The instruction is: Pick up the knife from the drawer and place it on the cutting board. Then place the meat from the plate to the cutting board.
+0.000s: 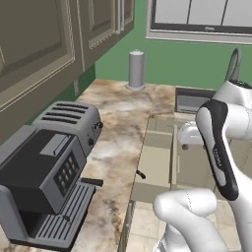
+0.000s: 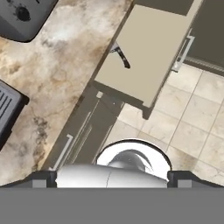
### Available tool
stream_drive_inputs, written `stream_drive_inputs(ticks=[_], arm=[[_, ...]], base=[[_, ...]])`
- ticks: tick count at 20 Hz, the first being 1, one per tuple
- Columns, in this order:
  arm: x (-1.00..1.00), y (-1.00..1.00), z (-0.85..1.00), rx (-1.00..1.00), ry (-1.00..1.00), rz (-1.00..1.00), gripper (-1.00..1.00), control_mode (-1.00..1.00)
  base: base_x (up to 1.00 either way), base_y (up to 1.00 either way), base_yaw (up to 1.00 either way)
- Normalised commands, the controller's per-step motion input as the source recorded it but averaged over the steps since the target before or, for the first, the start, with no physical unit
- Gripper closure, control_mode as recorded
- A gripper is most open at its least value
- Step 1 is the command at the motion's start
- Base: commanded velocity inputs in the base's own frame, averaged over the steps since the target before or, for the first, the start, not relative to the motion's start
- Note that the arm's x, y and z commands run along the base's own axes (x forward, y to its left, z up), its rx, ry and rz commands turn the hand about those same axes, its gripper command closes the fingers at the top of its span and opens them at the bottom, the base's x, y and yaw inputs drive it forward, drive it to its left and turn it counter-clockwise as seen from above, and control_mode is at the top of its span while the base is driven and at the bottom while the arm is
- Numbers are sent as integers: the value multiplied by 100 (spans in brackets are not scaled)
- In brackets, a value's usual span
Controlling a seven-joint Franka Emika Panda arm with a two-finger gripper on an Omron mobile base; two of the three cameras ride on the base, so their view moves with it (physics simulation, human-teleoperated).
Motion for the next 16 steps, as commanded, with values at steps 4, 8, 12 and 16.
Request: stream_drive_inputs(ticks=[4,8,12,16], arm=[[18,-24,-51,0,0,-1,-100,-100],[24,-29,-43,0,5,-3,-100,-100],[33,-20,-47,0,8,-7,-100,-100],[47,-3,-44,0,7,-8,-100,-100]], base=[[0,0,0],[0,0,0],[0,0,0],[0,0,0]])
